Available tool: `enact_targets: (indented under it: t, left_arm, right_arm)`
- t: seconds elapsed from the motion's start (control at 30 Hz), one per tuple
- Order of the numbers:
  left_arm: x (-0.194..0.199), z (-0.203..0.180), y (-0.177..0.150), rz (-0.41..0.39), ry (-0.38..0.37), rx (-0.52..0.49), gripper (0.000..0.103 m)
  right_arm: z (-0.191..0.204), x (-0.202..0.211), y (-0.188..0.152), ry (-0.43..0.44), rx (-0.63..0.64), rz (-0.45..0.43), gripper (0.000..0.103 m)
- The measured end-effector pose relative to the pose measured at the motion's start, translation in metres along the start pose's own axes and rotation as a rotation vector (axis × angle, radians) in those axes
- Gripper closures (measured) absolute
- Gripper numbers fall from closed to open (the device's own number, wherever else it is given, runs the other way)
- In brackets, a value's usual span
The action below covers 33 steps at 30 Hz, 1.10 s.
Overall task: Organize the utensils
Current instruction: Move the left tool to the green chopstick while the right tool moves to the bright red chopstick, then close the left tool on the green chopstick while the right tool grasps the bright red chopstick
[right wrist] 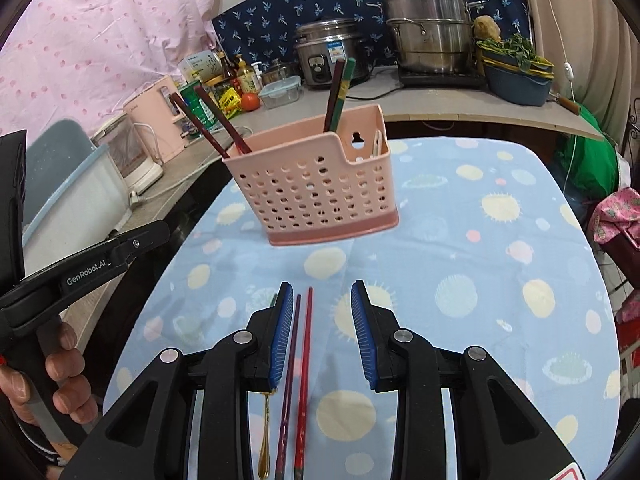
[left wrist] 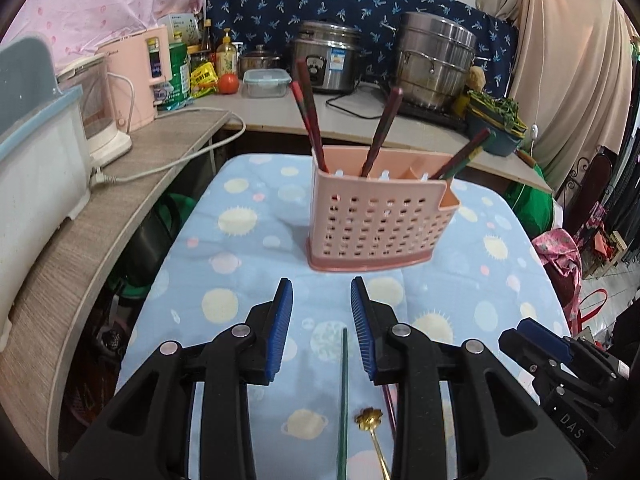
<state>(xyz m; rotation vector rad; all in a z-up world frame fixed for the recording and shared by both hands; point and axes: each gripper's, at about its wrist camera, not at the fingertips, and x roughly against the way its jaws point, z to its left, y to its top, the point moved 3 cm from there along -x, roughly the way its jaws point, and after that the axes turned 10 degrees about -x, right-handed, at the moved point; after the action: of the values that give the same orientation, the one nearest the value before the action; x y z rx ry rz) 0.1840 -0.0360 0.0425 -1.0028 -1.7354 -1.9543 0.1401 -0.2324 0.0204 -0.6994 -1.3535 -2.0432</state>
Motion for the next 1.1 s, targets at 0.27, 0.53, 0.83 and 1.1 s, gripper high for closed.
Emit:
enact_targets:
  t: [0.27,0.53,0.83,1.1]
  left_arm:
    - [-0.006,-0.003,-0.037,0.071,-0.009,-0.007,0.074]
    - [-0.01,-0.008,-0.078,0.148,-0.025,-0.014,0.074]
    - [-0.016,-0.01,-0.113,0.225,-0.028,-0.011,0.074]
    - [-0.018,-0.014,-0.13,0.261,-0.035,-0.012,0.074]
  right_arm:
    - [-0.005,-0.005,-0.036,-0.034,0.019,0.05,0.073]
    - [-0.007,-0.01,-0.077,-0.062,0.046,0.119,0.073]
    - [-0.007,-0.017,-0.108,-0.071,0.06,0.177,0.073]
    - [-0.004,-0.022,-0.121,-0.076,0.086,0.198,0.073]
